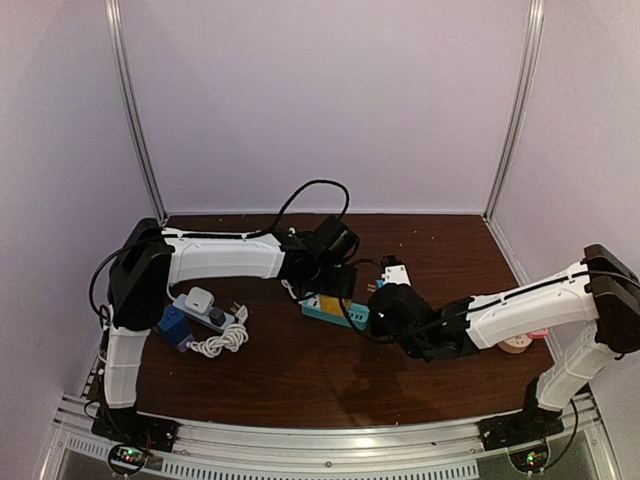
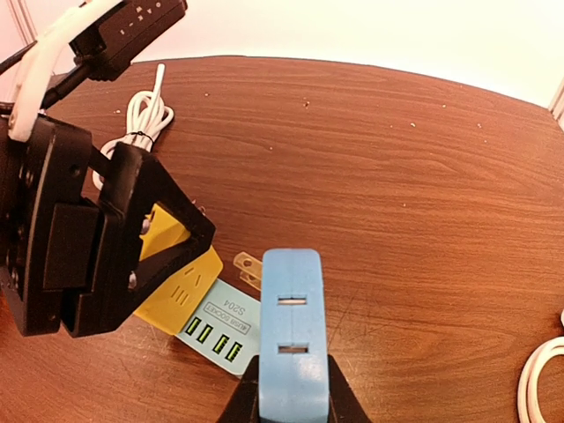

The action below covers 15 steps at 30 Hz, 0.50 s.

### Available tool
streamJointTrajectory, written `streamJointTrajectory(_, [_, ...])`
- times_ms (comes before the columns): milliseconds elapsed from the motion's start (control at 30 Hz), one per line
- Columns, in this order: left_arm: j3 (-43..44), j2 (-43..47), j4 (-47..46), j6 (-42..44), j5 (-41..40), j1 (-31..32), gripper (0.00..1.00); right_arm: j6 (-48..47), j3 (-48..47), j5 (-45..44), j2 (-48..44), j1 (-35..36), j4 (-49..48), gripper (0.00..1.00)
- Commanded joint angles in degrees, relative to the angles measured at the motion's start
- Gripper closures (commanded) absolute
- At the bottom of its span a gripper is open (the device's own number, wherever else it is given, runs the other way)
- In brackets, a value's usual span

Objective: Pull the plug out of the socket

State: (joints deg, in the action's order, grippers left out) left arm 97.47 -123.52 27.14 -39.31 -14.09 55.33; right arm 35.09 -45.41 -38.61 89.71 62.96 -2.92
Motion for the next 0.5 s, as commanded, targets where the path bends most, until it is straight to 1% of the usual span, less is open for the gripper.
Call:
streamJointTrajectory(0, [-0.7, -0.9, 6.1, 1.9, -0.1, -1.5, 0.67, 1.0, 1.2, 2.1, -4.3, -2.5, 1.6, 1.0])
streamJointTrajectory(67, [0.1, -0.9, 6.0, 2.4, 0.8, -1.5, 0.64, 1.3, 1.9, 5.0, -6.1, -4.1, 2.0, 1.0])
streamJointTrajectory(200, [2.0, -0.7, 5.6, 3.0, 2.6, -1.5, 0.54, 0.8, 3.9, 13.0, -9.9, -7.9, 0.5, 1.0])
streamJointTrajectory(267, [3.1, -0.5, 5.5, 3.2, 3.0, -1.5, 0.46, 0.5, 5.6, 18.6, -11.7, -10.5, -1.9, 1.0])
streamJointTrajectory(467, [6.3, 0.1, 4.8, 4.6, 4.9, -1.5, 0.28, 1.7, 11.0, 33.2, -16.0, -20.0, -8.5, 1.0])
